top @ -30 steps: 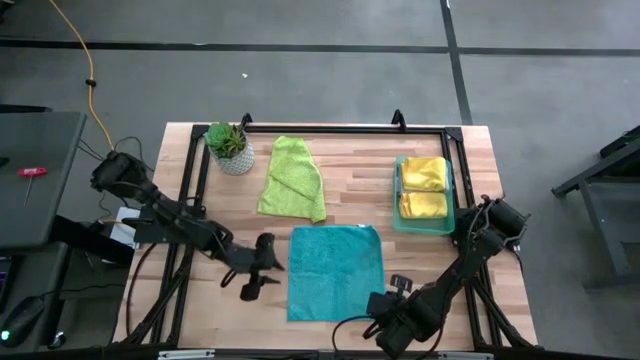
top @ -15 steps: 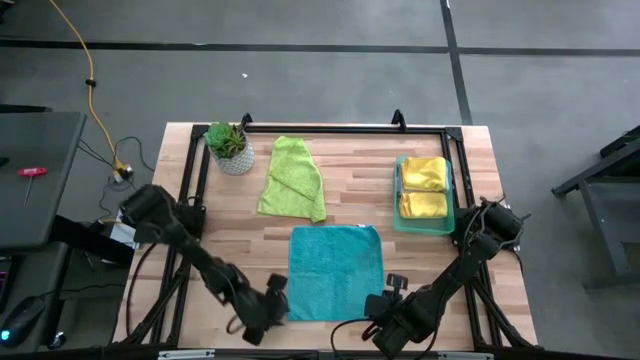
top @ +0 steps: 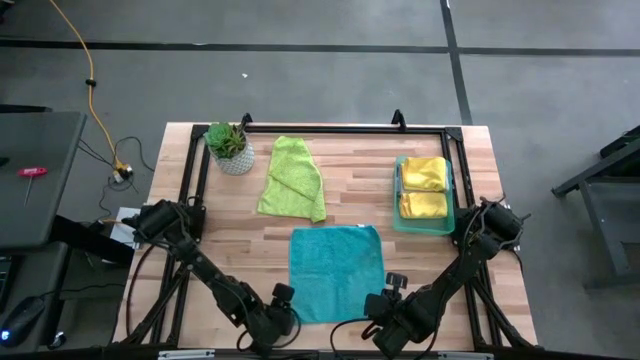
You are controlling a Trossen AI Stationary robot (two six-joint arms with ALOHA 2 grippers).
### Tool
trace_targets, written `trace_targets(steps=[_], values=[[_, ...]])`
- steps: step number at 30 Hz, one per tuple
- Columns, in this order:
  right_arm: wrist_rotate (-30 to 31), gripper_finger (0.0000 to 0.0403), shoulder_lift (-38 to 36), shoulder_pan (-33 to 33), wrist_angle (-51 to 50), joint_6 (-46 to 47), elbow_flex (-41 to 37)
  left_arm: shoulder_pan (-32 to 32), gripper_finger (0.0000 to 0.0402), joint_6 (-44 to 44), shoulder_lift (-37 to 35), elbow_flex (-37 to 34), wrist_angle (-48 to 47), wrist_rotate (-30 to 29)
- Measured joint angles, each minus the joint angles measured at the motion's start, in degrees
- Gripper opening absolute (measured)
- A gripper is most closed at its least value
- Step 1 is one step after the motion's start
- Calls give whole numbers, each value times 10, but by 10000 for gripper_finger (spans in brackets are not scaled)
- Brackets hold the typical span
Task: Fold microfiber towels
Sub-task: Fold the blue microfiber cloth
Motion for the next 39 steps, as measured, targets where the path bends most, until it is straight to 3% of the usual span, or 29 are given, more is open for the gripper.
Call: trace_targets(steps=[5,15,21,24,28,39], values=[[0,114,0,0,0,0,0,1,149,-21,0,0,-5,-10],[-1,114,0,0,-8,4,0,6,9,-26,1,0,-9,-27],[-15,114,-2,4,-5,-3,-28,6,4,-33,1,-1,-9,-28],[-65,114,-2,11,58,-24,-74,6,3,-37,1,-1,-11,-28],[-74,114,-1,20,114,-20,-117,6,1,-38,1,-1,-11,-27],[-101,114,-2,23,183,-30,-141,6,0,-54,1,-1,-12,-26]])
